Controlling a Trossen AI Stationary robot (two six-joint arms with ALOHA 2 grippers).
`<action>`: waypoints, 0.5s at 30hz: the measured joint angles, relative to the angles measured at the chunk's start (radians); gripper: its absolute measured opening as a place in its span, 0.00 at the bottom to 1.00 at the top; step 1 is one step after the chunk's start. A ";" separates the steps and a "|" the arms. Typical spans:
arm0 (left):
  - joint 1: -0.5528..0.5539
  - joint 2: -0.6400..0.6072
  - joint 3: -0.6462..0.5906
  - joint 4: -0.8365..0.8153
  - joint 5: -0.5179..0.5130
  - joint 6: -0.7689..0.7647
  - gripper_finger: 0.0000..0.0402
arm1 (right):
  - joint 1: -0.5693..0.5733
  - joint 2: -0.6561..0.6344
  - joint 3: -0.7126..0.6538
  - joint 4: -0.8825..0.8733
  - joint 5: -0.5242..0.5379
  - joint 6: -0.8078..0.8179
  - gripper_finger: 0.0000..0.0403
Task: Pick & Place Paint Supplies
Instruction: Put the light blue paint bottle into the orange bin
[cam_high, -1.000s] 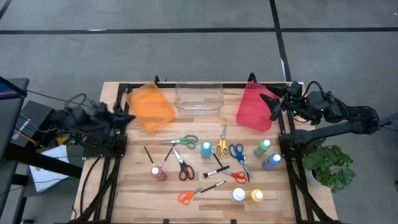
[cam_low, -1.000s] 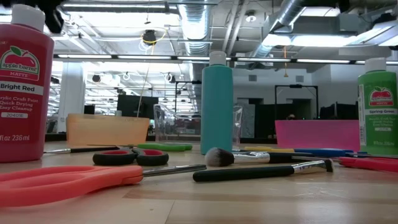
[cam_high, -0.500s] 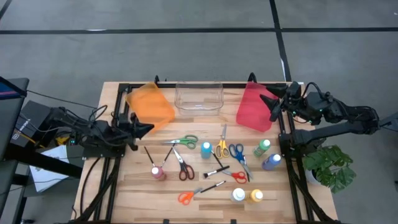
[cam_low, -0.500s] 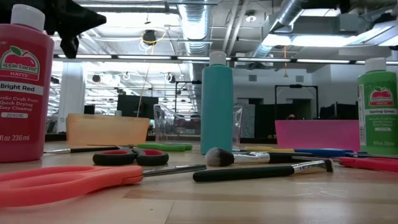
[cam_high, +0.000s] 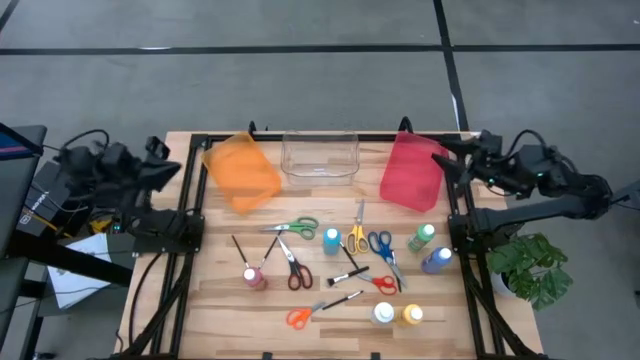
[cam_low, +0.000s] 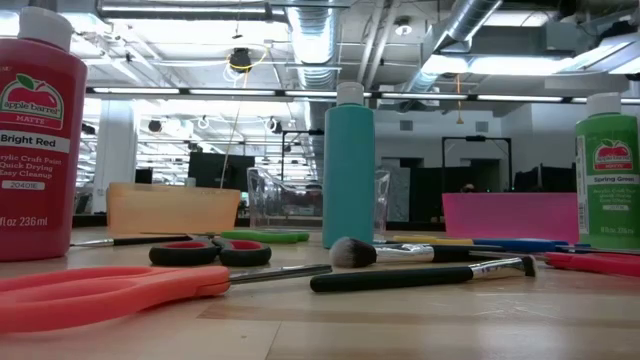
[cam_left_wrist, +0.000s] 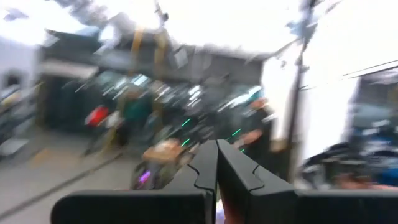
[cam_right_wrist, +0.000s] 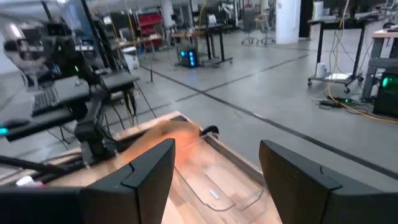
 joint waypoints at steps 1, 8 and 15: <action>0.000 -0.025 -0.021 0.019 0.038 0.005 0.00 | 0.000 -0.014 0.000 0.000 0.000 0.000 0.58; 0.000 -0.105 -0.215 -0.009 0.001 -0.045 0.00 | -0.001 -0.081 0.000 0.004 0.001 0.013 0.58; 0.000 -0.110 -0.496 0.333 0.040 -0.080 0.00 | -0.001 -0.130 -0.001 -0.006 0.044 0.016 0.58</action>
